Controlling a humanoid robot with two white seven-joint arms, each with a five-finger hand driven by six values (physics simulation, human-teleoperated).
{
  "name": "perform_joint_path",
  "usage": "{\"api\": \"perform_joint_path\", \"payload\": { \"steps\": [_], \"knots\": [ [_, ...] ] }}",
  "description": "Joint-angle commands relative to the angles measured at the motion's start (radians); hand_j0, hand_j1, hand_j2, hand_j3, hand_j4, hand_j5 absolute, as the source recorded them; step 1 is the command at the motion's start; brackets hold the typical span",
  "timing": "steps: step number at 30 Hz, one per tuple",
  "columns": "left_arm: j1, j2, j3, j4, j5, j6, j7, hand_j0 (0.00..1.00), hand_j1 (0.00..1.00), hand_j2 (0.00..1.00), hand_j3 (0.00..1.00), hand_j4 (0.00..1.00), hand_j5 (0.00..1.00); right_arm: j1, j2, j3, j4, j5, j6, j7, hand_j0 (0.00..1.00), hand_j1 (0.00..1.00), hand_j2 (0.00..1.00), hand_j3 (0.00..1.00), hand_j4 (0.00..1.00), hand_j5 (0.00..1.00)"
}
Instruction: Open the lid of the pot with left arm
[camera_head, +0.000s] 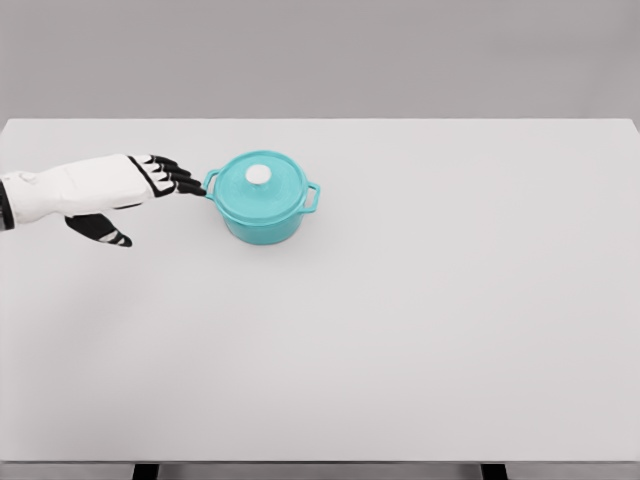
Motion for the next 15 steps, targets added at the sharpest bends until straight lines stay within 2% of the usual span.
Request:
{"api": "perform_joint_path", "payload": {
  "steps": [1, 9, 12, 14, 15],
  "knots": [
    [0.000, -0.003, -0.004, -0.001, 0.001, 0.003, 0.000, 1.00, 1.00, 1.00, 1.00, 1.00, 1.00, 0.000, 0.000, 0.000, 0.000, 0.000, 0.000, -0.002, 1.00, 1.00, 1.00, 1.00, 1.00, 1.00],
    [-0.014, -0.009, -0.003, -0.004, -0.015, 0.003, 0.000, 1.00, 1.00, 1.00, 1.00, 1.00, 1.00, 0.012, 0.000, 0.000, 0.008, 0.000, 0.012, 0.000, 1.00, 1.00, 1.00, 1.00, 1.00, 1.00],
    [-0.067, -0.034, -0.009, -0.004, -0.018, 0.003, 0.000, 1.00, 1.00, 1.00, 1.00, 1.00, 1.00, 0.012, 0.000, 0.000, 0.008, 0.000, 0.012, 0.000, 1.00, 1.00, 1.00, 1.00, 1.00, 1.00],
    [-0.129, -0.040, -0.078, -0.009, -0.036, 0.003, 0.000, 1.00, 1.00, 1.00, 1.00, 1.00, 1.00, 0.012, 0.000, 0.000, 0.008, 0.000, 0.012, 0.000, 1.00, 1.00, 1.00, 1.00, 1.00, 1.00],
    [-0.237, -0.032, -0.208, 0.005, -0.025, 0.003, 0.000, 1.00, 1.00, 1.00, 1.00, 1.00, 1.00, 0.012, 0.000, 0.000, 0.008, 0.000, 0.012, 0.001, 1.00, 1.00, 1.00, 1.00, 1.00, 1.00]
  ]
}}
